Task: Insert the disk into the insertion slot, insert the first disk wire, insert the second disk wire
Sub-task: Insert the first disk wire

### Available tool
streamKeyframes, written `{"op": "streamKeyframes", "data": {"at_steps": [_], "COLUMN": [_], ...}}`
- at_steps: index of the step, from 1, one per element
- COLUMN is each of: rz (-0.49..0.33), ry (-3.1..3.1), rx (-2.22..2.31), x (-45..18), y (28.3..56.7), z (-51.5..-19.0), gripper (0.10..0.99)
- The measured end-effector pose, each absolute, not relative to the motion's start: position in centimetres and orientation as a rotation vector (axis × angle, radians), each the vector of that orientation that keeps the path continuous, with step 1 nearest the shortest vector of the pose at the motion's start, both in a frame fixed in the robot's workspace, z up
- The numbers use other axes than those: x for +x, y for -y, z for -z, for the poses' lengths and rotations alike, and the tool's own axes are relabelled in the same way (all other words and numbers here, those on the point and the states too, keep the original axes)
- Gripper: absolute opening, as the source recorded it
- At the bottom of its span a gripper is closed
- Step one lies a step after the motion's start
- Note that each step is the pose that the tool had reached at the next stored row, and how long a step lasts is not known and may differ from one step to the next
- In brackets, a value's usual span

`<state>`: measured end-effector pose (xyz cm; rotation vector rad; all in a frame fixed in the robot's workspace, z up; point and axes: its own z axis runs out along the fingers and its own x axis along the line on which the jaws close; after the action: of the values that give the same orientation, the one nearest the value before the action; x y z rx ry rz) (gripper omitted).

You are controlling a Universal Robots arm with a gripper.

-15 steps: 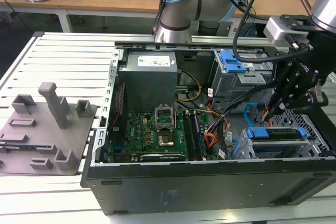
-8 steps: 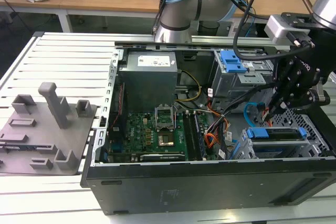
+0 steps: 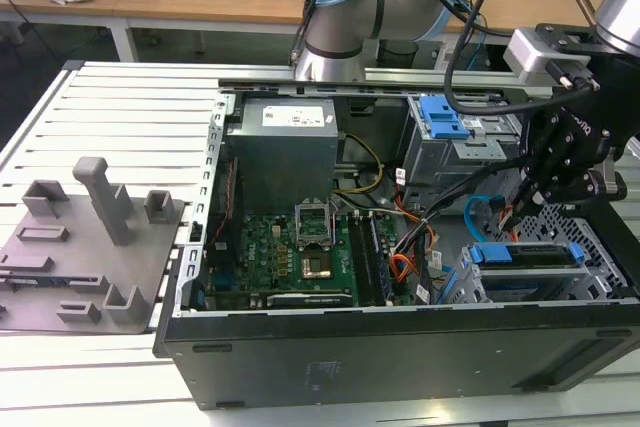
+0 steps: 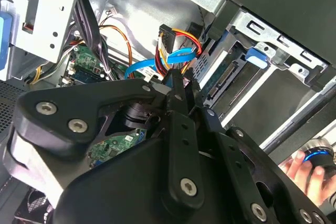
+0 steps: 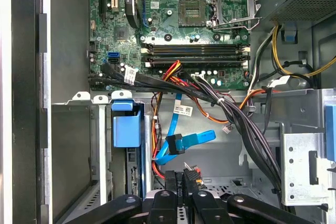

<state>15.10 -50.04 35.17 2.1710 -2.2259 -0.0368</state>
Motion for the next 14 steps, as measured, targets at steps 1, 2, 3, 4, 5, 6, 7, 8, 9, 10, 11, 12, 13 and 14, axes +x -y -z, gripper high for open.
{"op": "streamKeyframes", "data": {"at_steps": [1,2,3,4,5,6,7,8,9,10,11,12,13,14], "rz": [0.037,0.037,0.037,0.037,0.037,0.037,0.037,0.037,0.037,0.037,0.037,0.037,0.037,0.037], "ry": [2.226,2.226,2.226,2.226,2.226,2.226,2.226,2.226,2.226,2.226,2.226,2.226,2.226,2.226], "rx": [2.171,2.171,2.171,2.171,2.171,2.171,2.171,2.171,2.171,2.171,2.171,2.171,2.171,2.171], "x": [15.1,15.1,15.1,15.1,15.1,15.1,15.1,15.1,15.1,15.1,15.1,15.1,15.1,15.1], "y": [50.0,50.1,50.1,50.2,50.5,50.8,51.0,51.3,51.5,51.8,52.0,52.3,52.5,52.7], "z": [-35.2,-35.2,-35.2,-35.2,-35.2,-35.2,-35.2,-35.2,-35.2,-35.2,-35.2,-35.2,-35.2,-35.2], "gripper": [0.176,0.176,0.176,0.176,0.176,0.176,0.176,0.176,0.176,0.176,0.176,0.176,0.176,0.176]}}
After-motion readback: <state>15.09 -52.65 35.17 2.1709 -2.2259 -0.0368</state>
